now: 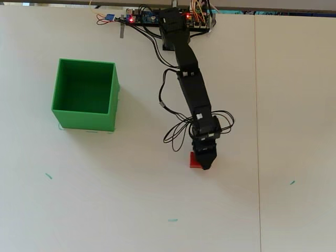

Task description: Grasp a red block and put it in the green bin.

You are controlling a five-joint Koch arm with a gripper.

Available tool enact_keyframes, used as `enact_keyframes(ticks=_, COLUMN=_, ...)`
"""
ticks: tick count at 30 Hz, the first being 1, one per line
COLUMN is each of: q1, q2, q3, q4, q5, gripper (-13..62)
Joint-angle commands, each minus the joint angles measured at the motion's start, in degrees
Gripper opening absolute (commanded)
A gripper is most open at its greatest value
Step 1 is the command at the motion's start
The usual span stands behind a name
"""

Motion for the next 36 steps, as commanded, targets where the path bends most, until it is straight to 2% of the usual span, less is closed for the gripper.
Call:
enact_keyframes(ticks=1, q1=0.35, q2=0.18, q3=-3.43, q4=-0.53, q5=0.70, gripper=38.9)
enact_keyframes(ticks=17, q1=1.58, q2=-4.57, q3=-3.78, q4=-0.97, q5=-1.67, gripper=38.2)
enact_keyframes(ticks=20, q1=2.11, q2=-5.71, q3=-3.69, q4=-1.49, q5=-1.41, gripper=31.4)
enact_keyframes(ticks=23, q1=2.81, q2=-5.89, q3=-3.69, q4=-1.41, q5=2.11, gripper=14.3)
enact_keyframes(ticks=24, q1=3.08, q2=-5.89, q3=-3.69, q4=-1.41, q5=3.87, gripper=12.9)
enact_keyframes(ticks=25, q1=3.08, q2=-5.89, q3=-3.60, q4=-0.97, q5=5.89, gripper=5.5)
enact_keyframes(ticks=26, q1=3.08, q2=-5.89, q3=-3.43, q4=-0.35, q5=8.26, gripper=3.7)
enact_keyframes(ticks=31, q1=3.43, q2=-5.19, q3=-3.25, q4=2.90, q5=8.88, gripper=3.6)
enact_keyframes(ticks=36, q1=6.86, q2=9.49, q3=-3.34, q4=2.90, q5=8.61, gripper=3.6)
